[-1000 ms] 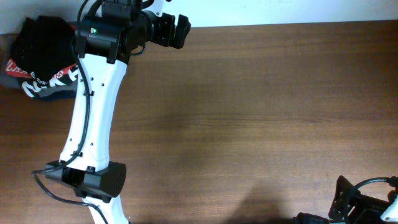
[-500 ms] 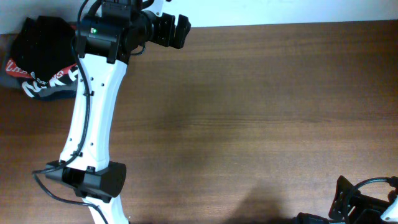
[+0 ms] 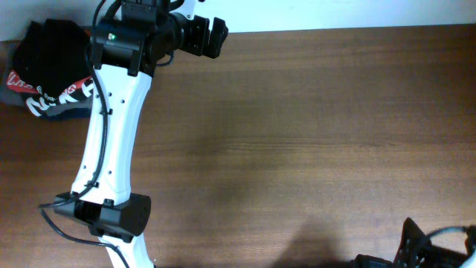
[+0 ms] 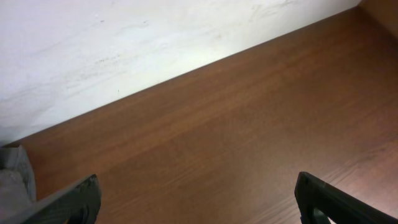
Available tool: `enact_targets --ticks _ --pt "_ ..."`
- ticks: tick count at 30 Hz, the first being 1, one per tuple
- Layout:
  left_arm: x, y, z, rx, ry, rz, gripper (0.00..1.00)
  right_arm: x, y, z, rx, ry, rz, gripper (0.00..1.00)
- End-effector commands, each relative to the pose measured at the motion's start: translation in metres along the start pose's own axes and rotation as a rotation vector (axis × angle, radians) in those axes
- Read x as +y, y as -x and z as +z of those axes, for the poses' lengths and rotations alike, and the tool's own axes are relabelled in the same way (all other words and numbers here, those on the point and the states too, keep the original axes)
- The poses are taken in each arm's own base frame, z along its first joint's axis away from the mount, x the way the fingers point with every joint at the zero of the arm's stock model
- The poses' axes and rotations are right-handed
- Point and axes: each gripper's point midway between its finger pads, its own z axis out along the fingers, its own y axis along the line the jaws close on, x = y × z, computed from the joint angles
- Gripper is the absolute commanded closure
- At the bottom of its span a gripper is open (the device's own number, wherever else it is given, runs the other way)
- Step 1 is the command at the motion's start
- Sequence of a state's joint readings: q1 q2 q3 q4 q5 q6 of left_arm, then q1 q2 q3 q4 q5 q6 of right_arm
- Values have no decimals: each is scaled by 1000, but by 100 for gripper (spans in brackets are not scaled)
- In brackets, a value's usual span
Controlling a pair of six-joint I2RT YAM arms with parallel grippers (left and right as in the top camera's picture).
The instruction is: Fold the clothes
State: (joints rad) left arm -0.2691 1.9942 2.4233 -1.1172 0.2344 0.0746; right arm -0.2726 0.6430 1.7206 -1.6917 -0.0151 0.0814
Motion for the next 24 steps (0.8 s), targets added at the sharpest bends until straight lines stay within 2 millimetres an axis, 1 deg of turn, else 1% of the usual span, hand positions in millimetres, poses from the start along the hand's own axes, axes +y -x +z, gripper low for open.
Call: enact_targets --ticks 1,5,8,12,13,15,16,17,20,24 --pt "0 -1 2 3 4 -7 1 -3 3 -12 -87 -15 6 1" --pt "0 -1 2 3 4 -8 1 -2 14 -13 -188 -7 2 1" --pt "0 -1 2 3 4 -7 1 -3 12 -2 -222 -4 2 1" --pt "0 -1 2 3 4 -7 1 -4 2 26 -244 -2 1 1" --pt "0 -1 2 3 4 -8 1 -4 -2 43 -263 5 -3 1" --pt "0 -1 2 3 4 -7 1 -3 -6 61 -286 16 -10 1" --pt "0 -1 2 3 4 -8 1 -2 -10 76 -303 28 -15 1" --pt "0 -1 2 3 4 -8 1 -1 -13 85 -315 37 -18 1" --pt "0 -1 2 3 4 -7 1 3 -21 106 -345 69 -28 1" --pt "0 -1 2 3 4 -7 1 6 -29 128 -392 89 -33 1"
